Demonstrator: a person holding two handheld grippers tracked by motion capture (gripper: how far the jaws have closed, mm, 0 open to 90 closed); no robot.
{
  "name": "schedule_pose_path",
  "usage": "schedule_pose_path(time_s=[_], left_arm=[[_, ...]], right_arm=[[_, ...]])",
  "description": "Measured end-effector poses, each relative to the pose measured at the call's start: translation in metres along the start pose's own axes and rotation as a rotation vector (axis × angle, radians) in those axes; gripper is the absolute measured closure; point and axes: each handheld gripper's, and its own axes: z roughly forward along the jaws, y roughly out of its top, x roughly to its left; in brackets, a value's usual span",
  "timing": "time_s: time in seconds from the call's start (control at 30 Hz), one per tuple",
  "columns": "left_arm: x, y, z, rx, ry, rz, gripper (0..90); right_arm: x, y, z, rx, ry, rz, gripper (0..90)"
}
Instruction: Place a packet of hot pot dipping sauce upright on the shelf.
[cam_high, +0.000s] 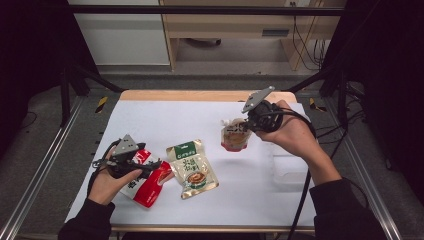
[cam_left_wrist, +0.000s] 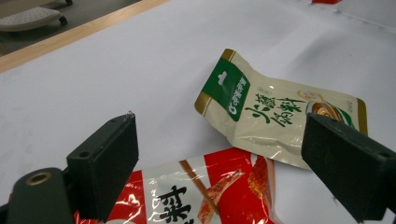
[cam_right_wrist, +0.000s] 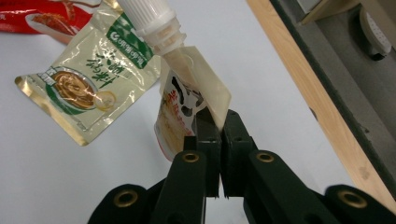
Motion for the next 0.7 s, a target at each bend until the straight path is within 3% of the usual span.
schedule_pose_path(time_s=[0.17,0.53,0.7], left_arm=[[0.006,-0.009,-0.002,-0.004,0.015,-0.033,11.1],[0.005,-0.018,0.001,0.013,0.023,-0.036,11.1],[0.005,-0.021,0.002,0.012,0.033,-0.038,11.1]], right_arm=[[-0.017,-0.004,-0.014,-0.017,-0.039,0.019,88.3],[-0.052,-0.017,-0.042,-0.022,-0.133,0.032,88.4],[-0.071,-0.034,-0.051,-0.023,-0.188,0.043,88.4]])
